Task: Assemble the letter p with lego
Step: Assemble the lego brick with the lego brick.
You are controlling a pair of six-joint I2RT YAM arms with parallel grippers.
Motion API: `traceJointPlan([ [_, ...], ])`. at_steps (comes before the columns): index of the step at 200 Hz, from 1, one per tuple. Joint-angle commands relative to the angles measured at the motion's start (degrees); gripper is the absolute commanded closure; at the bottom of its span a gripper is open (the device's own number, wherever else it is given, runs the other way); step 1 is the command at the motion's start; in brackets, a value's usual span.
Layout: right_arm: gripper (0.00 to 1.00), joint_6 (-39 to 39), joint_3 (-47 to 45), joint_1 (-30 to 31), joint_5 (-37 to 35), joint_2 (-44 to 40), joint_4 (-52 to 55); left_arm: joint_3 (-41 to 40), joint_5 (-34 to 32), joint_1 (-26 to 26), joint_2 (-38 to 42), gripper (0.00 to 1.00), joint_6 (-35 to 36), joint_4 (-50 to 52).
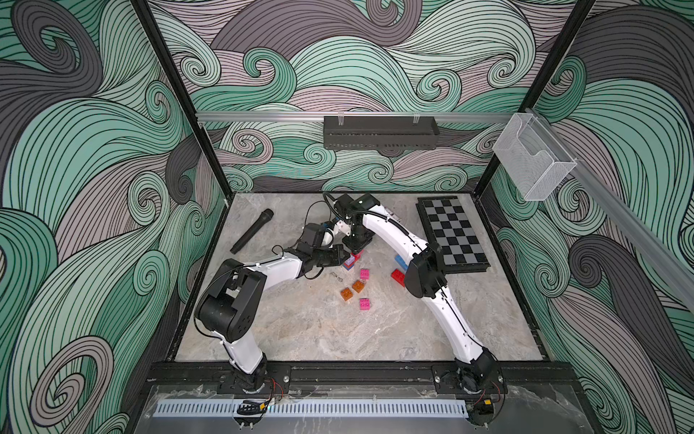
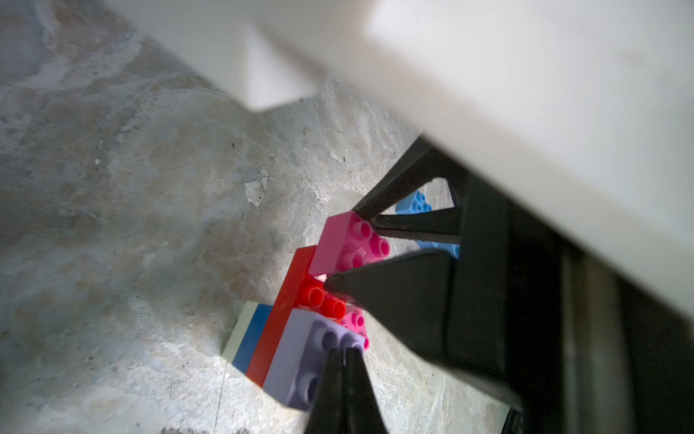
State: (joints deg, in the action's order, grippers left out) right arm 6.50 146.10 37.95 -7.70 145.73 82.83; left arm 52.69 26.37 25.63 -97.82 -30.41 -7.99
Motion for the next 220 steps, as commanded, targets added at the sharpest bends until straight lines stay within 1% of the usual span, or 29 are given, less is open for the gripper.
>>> traceJointPlan([
  [1, 0.78, 0.79, -1.63, 0.02, 0.06, 2.33, -0.23, -2.62, -2.6, -1.04, -3.17, 1.0, 1.01, 8.87],
  [65, 0.74, 0.62, -2.7, 0.1, 0.21, 1.82, -0.4, -2.67, -2.38, -1.27, -3.39, 1.0, 0.92, 8.7],
  [93, 0.68, 0.42, -3.54, 0.1, 0.37, 1.31, -0.76, -2.68, -2.33, -1.28, -3.3, 1.0, 0.9, 8.61],
  [142, 0.5, -0.04, -2.01, 0.05, -0.27, 0.35, -0.86, -2.68, -2.31, -1.32, -3.39, 1.0, 0.8, 8.59],
  [158, 0.47, -0.3, -1.03, -0.15, -0.29, -0.13, -0.84, -2.74, -2.22, -1.29, -3.38, 1.0, 0.84, 8.59],
  [185, 0.42, -0.62, -0.31, -0.56, -0.2, -1.47, -0.87, -2.75, -2.2, -1.36, -3.33, 1.0, 0.87, 8.47],
  [220, 0.4, -1.05, -1.67, -1.06, 0.86, -4.65, -0.97, -2.75, -2.13, -1.45, -3.31, 1.0, 0.94, 8.56],
])
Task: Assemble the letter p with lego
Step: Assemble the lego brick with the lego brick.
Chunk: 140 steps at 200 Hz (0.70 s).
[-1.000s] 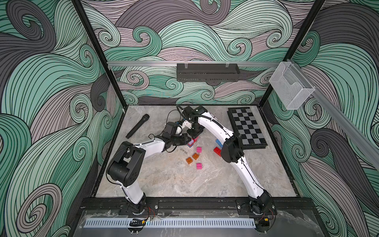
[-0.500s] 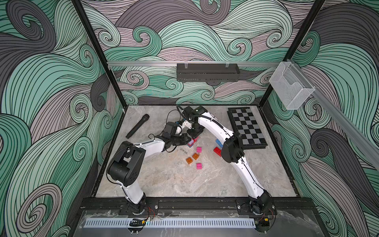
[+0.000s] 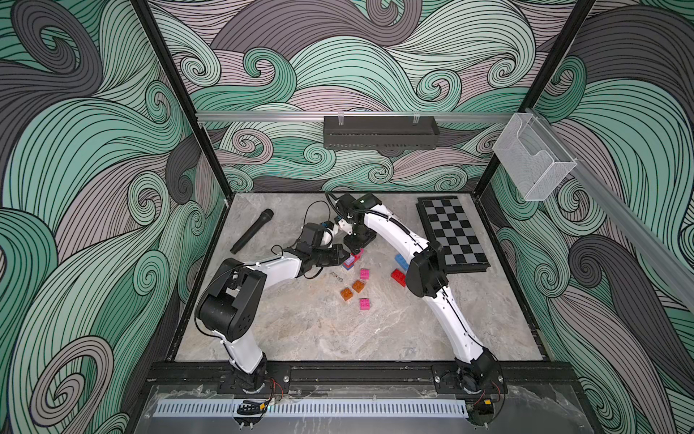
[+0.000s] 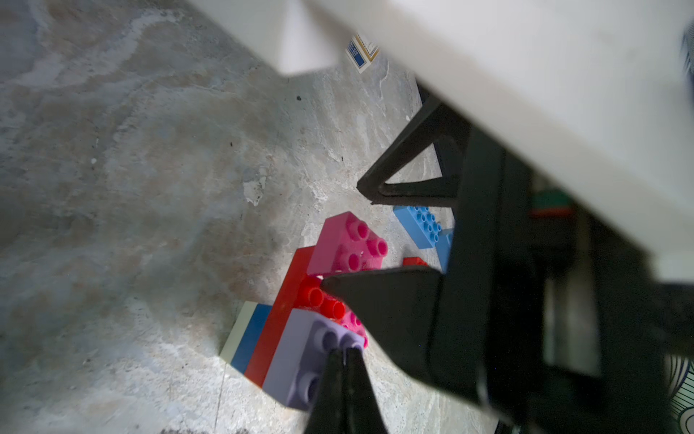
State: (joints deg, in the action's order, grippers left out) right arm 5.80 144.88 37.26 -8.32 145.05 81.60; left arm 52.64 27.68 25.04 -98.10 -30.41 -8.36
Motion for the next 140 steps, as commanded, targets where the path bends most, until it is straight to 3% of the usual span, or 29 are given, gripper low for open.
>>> traceJointPlan([
  [1, 0.4, -0.35, -0.5, -0.35, 1.56, -4.11, 0.19, -2.71, -3.48, -0.86, -3.04, 1.0, 0.96, 8.91],
  [70, 0.38, -1.14, -9.28, -1.16, 2.87, -16.65, -3.63, -2.78, -4.19, -0.8, -2.1, 1.0, 1.35, 8.88],
  [140, 0.38, -2.55, -35.83, -5.88, 3.83, -33.39, -14.18, 2.54, -3.56, -0.72, -2.45, 1.0, 2.03, 7.75],
])
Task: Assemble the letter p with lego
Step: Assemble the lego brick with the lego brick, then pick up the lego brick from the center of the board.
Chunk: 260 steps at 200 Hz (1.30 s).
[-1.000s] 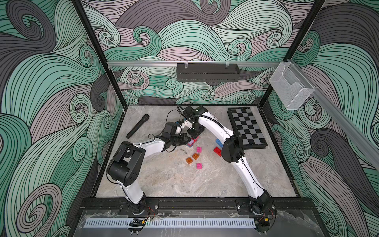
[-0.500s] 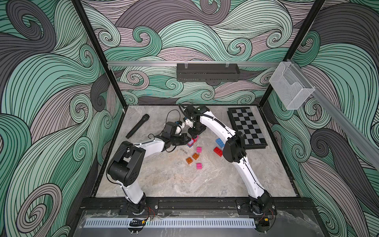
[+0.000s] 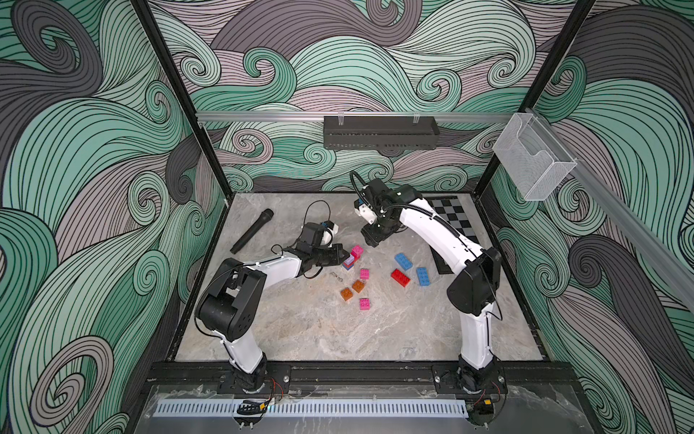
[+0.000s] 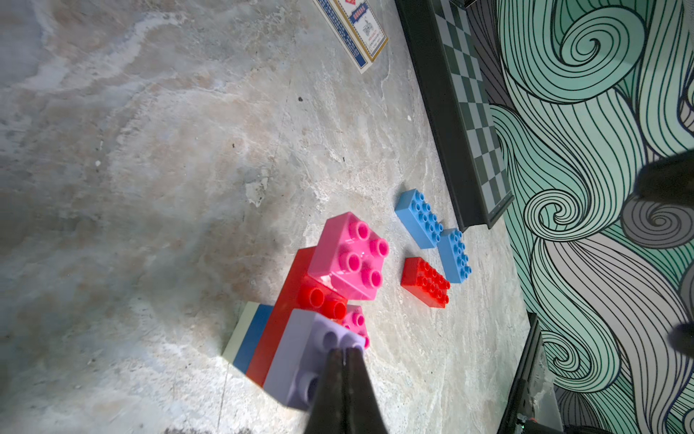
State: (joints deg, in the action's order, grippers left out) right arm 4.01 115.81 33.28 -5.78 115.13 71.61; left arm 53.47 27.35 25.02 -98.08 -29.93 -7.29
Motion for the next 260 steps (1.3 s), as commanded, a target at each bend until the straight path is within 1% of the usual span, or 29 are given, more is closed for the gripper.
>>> traceJointPlan([
  [1, 0.38, -0.8, -7.01, -1.99, 1.3, -3.71, -4.33, 1.8, -3.21, -0.68, -2.51, 1.0, 1.55, 6.67],
  [8, 0.38, -0.85, -9.02, -2.52, 1.38, -4.88, -4.93, 2.57, -2.86, -0.61, -2.72, 1.0, 1.55, 6.5],
  [19, 0.38, -0.89, -12.51, -3.21, 1.6, -6.71, -6.18, 3.44, -2.33, -0.59, -2.81, 0.96, 1.53, 5.93],
  [52, 0.38, -1.03, -19.93, -5.01, 2.41, -10.24, -9.13, 5.28, -1.14, -0.31, -2.48, 0.84, 1.59, 4.37],
  [80, 0.38, -0.63, -22.7, -5.65, 2.84, -11.23, -10.04, 5.5, 0.27, -0.04, -1.45, 0.7, 1.89, 1.59],
  [106, 0.38, -0.34, -23.95, -6.01, 3.19, -11.62, -10.61, 4.36, 1.71, 0.26, 0.47, 0.64, 3.66, -1.72],
  [129, 0.38, 0.03, -24.73, -6.21, 3.45, -11.9, -10.76, 1.91, 1.25, 0.47, 3.56, 0.59, 6.74, -4.54],
  [175, 0.38, 0.55, -25.94, -6.65, 3.72, -12.75, -11.14, -2.6, -0.31, 0.85, 9.41, 0.54, 14.38, -5.12],
  [205, 0.38, 1.24, -26.99, -7.68, 3.92, -14.15, -11.49, -9.28, -2.23, 0.82, 12.18, 0.52, 23.05, -8.17],
  [223, 0.38, 1.53, -27.6, -8.65, 4.13, -14.97, -11.48, -12.45, -3.35, 0.82, 11.65, 0.5, 26.39, -11.92],
  [243, 0.37, 1.7, -28.29, -9.52, 4.44, -16.02, -11.54, -11.35, -3.69, 0.82, 9.64, 0.5, 28.69, -10.96],
  [260, 0.37, 1.61, -29.44, -9.8, 4.67, -17.19, -11.95, -11.05, -5.56, 0.74, 8.28, 0.5, 29.39, -11.93],
])
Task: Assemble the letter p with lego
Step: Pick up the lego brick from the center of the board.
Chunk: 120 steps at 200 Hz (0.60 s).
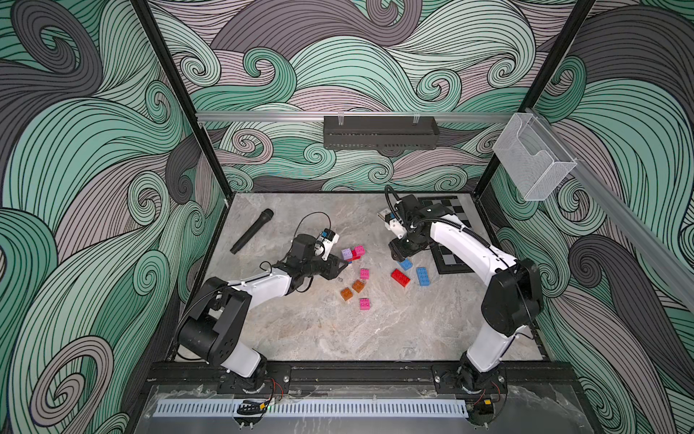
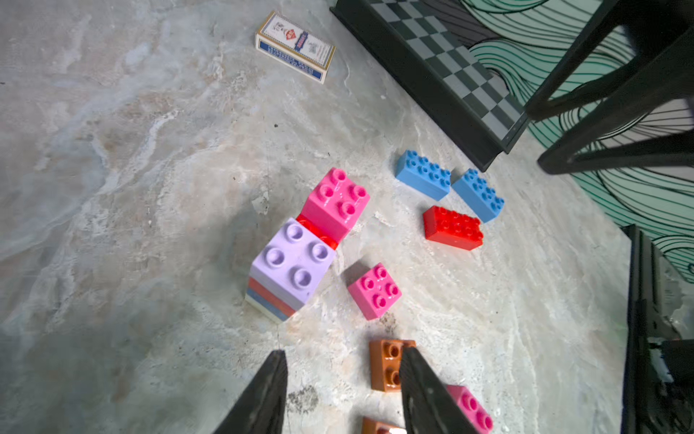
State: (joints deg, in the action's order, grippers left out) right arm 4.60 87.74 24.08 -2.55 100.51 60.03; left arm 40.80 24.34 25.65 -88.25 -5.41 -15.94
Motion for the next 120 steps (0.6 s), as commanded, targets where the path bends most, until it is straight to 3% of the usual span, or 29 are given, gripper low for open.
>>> traceJointPlan([
  [1, 0.37, 1.02, -1.45, -0.6, 1.42, -2.67, -0.4, 1.64, -2.63, 0.11, -1.65, 0.5, 4.92, -3.33],
  [43, 0.36, 1.2, -5.1, -1.11, 1.32, -5.16, -1.19, 4.08, -4.19, 0.1, -7.0, 0.49, 5.72, -4.29],
  [120, 0.35, 1.38, -7.53, -1.93, 1.29, -6.12, -1.99, 7.61, -1.05, 0.03, -14.11, 0.49, 4.37, -7.13],
])
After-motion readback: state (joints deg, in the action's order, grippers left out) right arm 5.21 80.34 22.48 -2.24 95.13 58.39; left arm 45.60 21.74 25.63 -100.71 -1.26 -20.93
